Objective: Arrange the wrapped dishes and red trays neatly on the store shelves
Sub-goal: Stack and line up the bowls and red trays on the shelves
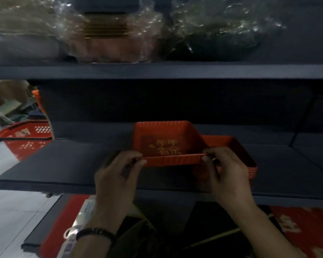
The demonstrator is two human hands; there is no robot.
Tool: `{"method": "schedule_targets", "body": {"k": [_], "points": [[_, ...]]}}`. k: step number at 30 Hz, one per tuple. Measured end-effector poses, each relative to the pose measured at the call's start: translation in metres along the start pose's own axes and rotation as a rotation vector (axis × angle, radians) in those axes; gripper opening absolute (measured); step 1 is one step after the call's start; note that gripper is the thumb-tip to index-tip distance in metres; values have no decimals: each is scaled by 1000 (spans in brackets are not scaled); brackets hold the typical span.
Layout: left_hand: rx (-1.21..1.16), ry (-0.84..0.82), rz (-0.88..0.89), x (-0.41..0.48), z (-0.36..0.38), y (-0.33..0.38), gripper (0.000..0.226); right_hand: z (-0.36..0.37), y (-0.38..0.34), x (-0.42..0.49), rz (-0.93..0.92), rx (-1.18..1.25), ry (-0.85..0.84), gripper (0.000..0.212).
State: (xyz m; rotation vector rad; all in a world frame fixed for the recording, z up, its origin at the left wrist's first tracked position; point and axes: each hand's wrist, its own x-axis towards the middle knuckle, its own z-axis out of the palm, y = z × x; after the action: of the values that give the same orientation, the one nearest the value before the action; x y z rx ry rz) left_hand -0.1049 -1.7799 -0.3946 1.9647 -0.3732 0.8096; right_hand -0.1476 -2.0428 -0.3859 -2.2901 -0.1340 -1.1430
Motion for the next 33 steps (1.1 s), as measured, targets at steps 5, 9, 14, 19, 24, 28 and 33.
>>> {"method": "schedule_targets", "body": {"k": [5, 9, 14, 19, 24, 28, 33], "points": [[-154, -33, -9, -6, 57, 30, 14, -37, 38, 3, 65, -57, 103, 15], [-291, -62, -61, -8, 98, 39, 14, -55, 64, -1, 110, -89, 129, 17], [-287, -109, -4, -14, 135, 46, 14, -71, 94, -8, 192, -119, 130, 17], [-280, -139, -40, -15, 159, 43, 13, -70, 115, -13, 284, -87, 84, 17], [-258, -202, -115, -12, 169, 40, 11, -61, 124, -5, 330, -81, 97, 19], [-179, -258, -80, -15, 171, 36, 10, -58, 129, -6, 398, -60, 66, 21], [-268, -281, -218, -19, 174, 41, 14, -56, 127, -9, 508, 14, -20, 35]]}}
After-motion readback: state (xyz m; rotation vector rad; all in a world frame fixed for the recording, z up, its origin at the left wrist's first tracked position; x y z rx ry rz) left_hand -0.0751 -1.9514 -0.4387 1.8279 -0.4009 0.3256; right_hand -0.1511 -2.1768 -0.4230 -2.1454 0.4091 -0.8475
